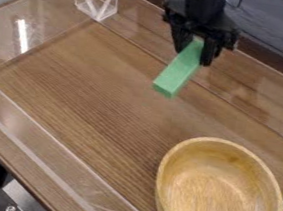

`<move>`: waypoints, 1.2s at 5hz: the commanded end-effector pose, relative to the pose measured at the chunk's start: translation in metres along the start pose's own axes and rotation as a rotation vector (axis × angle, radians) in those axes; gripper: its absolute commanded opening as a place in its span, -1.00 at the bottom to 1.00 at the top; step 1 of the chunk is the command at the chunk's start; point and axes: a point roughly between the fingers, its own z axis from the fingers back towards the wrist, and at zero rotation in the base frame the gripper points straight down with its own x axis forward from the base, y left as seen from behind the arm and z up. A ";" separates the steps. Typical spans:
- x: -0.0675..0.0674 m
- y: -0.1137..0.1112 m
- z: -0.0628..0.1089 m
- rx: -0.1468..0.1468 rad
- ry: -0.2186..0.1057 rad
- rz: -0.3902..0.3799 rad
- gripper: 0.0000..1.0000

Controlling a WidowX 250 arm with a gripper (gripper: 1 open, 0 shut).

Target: Put the green block in the brown bowl

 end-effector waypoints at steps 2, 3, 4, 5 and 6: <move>-0.053 -0.063 0.046 -0.027 -0.053 -0.020 -1.00; -0.086 -0.093 0.055 -0.042 -0.045 -0.038 -1.00; -0.114 -0.141 0.050 -0.056 -0.040 -0.066 -1.00; -0.117 -0.140 0.045 -0.059 -0.052 -0.030 -1.00; -0.119 -0.136 0.045 -0.061 -0.048 -0.003 -1.00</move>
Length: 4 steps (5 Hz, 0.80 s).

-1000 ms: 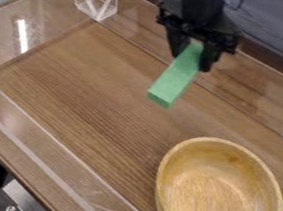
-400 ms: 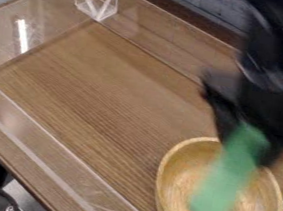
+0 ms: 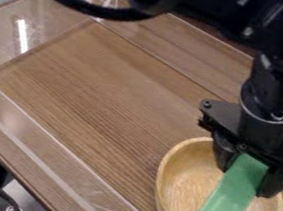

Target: Put the green block in the brown bowl

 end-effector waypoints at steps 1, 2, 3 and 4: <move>0.002 0.000 0.010 -0.034 -0.037 0.028 -1.00; -0.003 0.002 0.007 -0.039 -0.031 0.044 -1.00; -0.005 0.005 0.004 -0.044 -0.030 0.060 -1.00; -0.007 0.010 0.001 -0.047 -0.026 0.082 -1.00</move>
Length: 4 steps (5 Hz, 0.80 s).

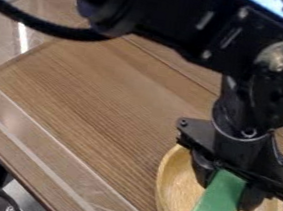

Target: Put the green block in the brown bowl

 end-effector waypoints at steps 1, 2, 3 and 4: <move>0.008 0.000 0.006 -0.034 -0.037 0.024 -1.00; 0.008 0.004 0.002 -0.036 -0.029 0.041 -1.00; 0.009 0.007 -0.004 -0.042 -0.019 0.058 -1.00; 0.009 0.010 -0.010 -0.050 -0.009 0.072 -1.00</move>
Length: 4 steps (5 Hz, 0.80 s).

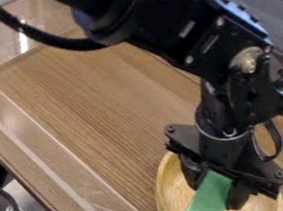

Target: Put the green block in the brown bowl

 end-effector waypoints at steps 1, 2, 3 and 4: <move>0.007 -0.001 0.003 -0.025 -0.021 0.015 -1.00; 0.008 0.001 0.000 -0.030 -0.012 0.025 -1.00; 0.008 0.002 -0.002 -0.036 -0.004 0.034 -1.00; 0.008 0.004 -0.006 -0.041 0.004 0.041 -1.00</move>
